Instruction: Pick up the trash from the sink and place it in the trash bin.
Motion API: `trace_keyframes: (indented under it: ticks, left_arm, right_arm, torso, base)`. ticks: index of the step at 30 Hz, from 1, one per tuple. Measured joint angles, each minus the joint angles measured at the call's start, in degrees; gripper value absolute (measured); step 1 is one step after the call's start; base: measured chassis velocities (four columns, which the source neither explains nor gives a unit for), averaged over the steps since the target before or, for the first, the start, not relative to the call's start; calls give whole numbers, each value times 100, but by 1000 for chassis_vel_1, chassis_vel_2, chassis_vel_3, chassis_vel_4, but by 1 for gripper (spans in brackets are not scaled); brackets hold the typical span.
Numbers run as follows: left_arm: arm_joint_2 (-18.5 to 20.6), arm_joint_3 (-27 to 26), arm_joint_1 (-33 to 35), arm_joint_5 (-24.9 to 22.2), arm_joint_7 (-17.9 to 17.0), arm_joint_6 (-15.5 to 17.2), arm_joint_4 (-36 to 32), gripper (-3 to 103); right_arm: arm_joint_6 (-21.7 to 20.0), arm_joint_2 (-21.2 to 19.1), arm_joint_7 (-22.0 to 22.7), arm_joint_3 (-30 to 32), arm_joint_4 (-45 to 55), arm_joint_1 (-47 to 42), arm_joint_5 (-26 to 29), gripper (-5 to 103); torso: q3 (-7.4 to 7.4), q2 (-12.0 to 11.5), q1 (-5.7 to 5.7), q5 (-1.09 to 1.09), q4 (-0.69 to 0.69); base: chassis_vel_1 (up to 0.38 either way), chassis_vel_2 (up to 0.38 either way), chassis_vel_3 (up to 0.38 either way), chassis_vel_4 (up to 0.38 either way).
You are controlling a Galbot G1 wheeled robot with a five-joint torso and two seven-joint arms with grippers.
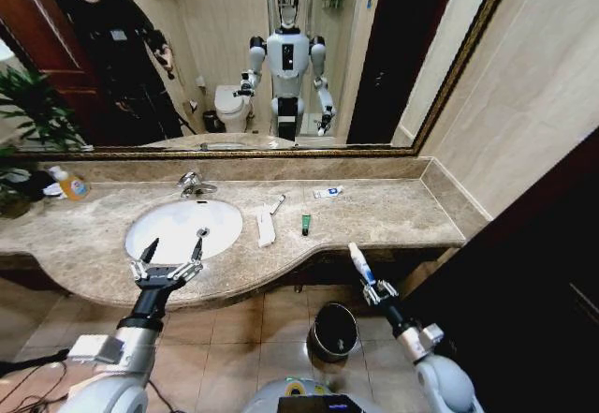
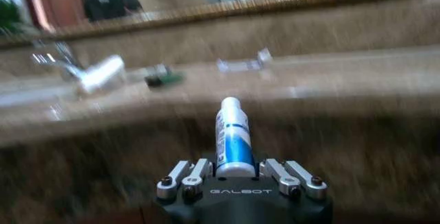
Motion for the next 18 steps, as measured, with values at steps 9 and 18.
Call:
trace_keyframes:
  ticks: [9, 18]
  left_arm:
    - [0, 0, 0, 0, 0, 0, 0, 100]
    - [0, 0, 0, 0, 0, 0, 0, 100]
  right_arm:
    - [264, 128, 96, -15, -1438, 357, -494, 30]
    - [218, 235, 276, -129, -2414, 764, -1188, 30]
  torso:
    - [0, 0, 1, 0, -1]
    - [1, 0, 1, 1, 0]
  base:
    - [0, 0, 0, 0]
    - [0, 0, 0, 0]
